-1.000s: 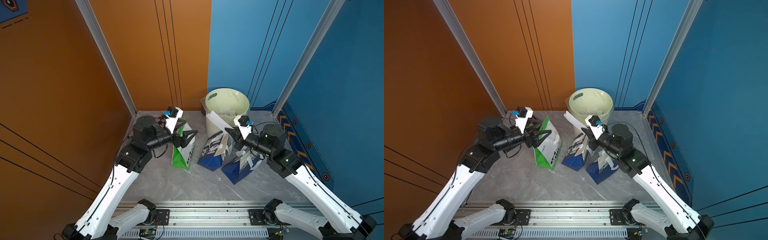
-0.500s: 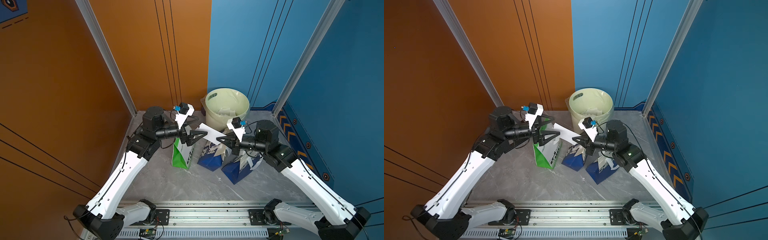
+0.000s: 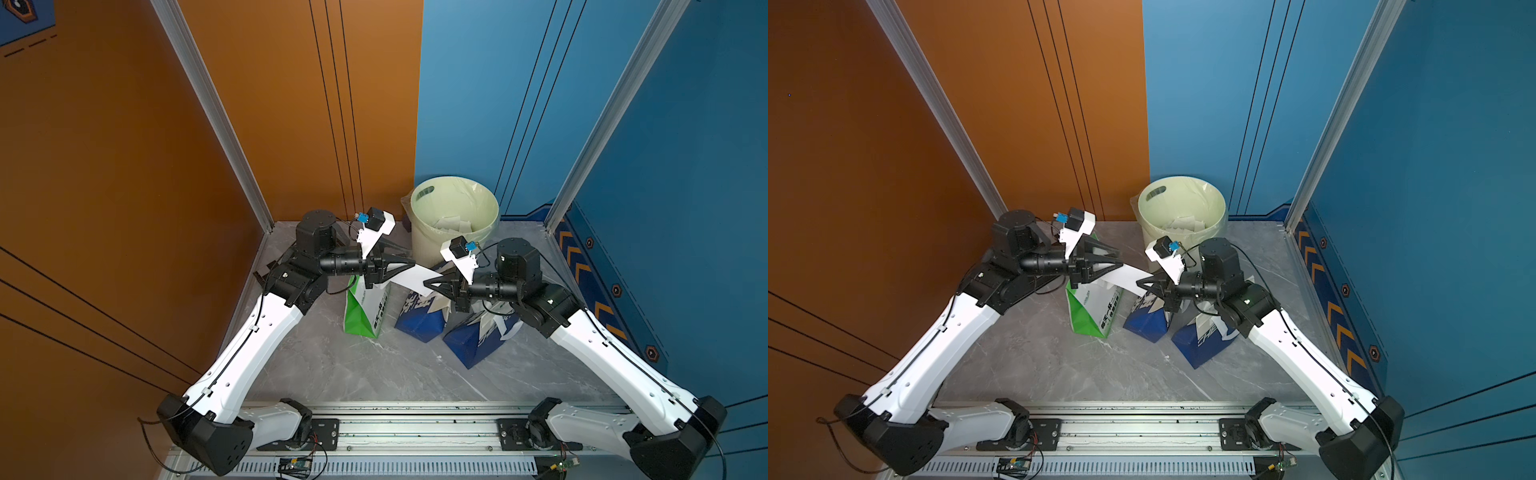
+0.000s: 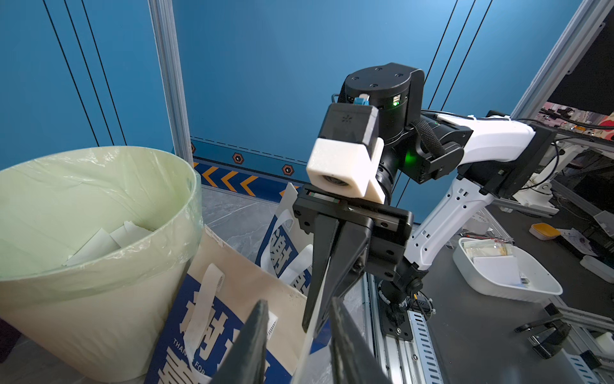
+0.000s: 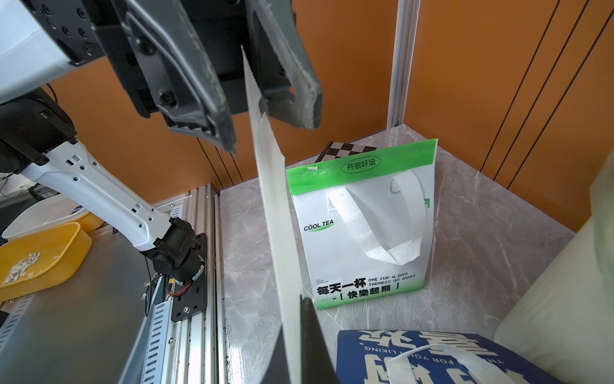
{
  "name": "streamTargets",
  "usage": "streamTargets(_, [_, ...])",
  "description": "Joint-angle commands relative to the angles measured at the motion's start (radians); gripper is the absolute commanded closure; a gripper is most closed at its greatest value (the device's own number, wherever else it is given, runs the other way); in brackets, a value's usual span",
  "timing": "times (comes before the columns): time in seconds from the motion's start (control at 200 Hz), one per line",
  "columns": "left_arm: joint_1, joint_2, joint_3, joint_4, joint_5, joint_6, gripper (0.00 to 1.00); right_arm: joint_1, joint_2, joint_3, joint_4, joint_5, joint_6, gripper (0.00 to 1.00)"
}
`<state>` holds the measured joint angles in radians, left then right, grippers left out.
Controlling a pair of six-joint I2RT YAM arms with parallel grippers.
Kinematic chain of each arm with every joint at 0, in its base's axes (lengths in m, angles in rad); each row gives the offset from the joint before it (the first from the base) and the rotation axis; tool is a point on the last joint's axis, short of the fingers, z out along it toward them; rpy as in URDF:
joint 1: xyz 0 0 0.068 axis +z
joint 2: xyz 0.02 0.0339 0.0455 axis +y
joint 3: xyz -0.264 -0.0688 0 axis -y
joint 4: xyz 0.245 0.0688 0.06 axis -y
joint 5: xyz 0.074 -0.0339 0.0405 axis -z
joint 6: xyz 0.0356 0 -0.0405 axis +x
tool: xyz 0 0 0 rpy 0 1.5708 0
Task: Shred takeout receipts and throw away
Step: Shred the takeout receipt.
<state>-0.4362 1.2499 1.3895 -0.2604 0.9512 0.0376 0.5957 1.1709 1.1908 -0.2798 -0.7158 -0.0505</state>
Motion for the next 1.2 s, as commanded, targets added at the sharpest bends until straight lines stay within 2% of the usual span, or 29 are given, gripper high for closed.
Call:
streamTargets(0.0, [0.012,-0.008,-0.015,0.003,0.036,0.005,0.68,0.004,0.009,0.044,-0.021,-0.022,0.01,1.0])
streamTargets(0.235, [0.016,-0.009,-0.024,-0.004,0.051,0.008,0.76,0.005,0.021,0.071,-0.042,-0.025,0.005,1.0])
streamTargets(0.28, [0.017,-0.009,-0.024,-0.005,0.057,0.007,0.81,0.006,0.022,0.074,-0.044,-0.024,0.005,1.0])
streamTargets(0.38, [0.018,-0.008,-0.024,-0.005,0.061,0.01,1.0,0.009,0.027,0.082,-0.051,-0.02,0.005,1.0])
streamTargets(0.485, [0.017,-0.007,-0.017,-0.007,0.044,0.01,1.0,0.014,0.024,0.084,-0.054,0.003,0.006,1.0])
streamTargets(0.505, [0.015,-0.006,-0.015,-0.007,0.036,0.009,1.0,0.015,0.022,0.084,-0.052,0.01,0.008,0.91])
streamTargets(0.515, [0.014,-0.006,-0.014,-0.007,0.031,0.01,1.0,0.016,0.02,0.084,-0.051,0.016,0.011,0.82])
streamTargets(0.535, [0.011,-0.008,-0.013,-0.004,0.02,0.009,1.0,0.015,0.016,0.084,-0.049,0.02,0.015,0.71])
streamTargets(0.566, [0.006,-0.009,-0.018,0.007,0.005,0.002,1.0,0.014,0.007,0.08,-0.039,0.026,0.023,0.6])
streamTargets(0.611, [-0.002,-0.015,-0.042,0.059,-0.027,-0.038,1.0,0.012,-0.007,0.065,-0.008,0.027,0.043,0.49])
streamTargets(0.646, [-0.002,-0.021,-0.075,0.172,-0.038,-0.101,1.0,0.009,-0.021,0.046,0.032,0.023,0.068,0.42])
streamTargets(0.711, [-0.004,-0.03,-0.145,0.367,-0.043,-0.238,1.0,-0.009,-0.046,-0.011,0.152,0.014,0.148,0.37])
streamTargets(0.771, [-0.012,-0.029,-0.171,0.447,-0.054,-0.305,1.0,-0.028,-0.058,-0.065,0.29,-0.002,0.248,0.38])
streamTargets(0.856, [-0.036,-0.029,-0.184,0.45,-0.064,-0.309,1.0,-0.057,-0.058,-0.128,0.47,-0.013,0.389,0.43])
streamTargets(0.956, [-0.062,-0.038,-0.212,0.45,-0.084,-0.304,1.0,-0.077,-0.037,-0.159,0.606,-0.044,0.493,0.52])
streamTargets(1.071, [-0.082,-0.042,-0.245,0.471,-0.107,-0.323,1.0,-0.083,-0.018,-0.174,0.689,-0.065,0.547,0.64])
streamTargets(1.196, [-0.09,-0.047,-0.27,0.485,-0.129,-0.327,1.0,-0.085,-0.013,-0.178,0.714,-0.075,0.561,0.71])
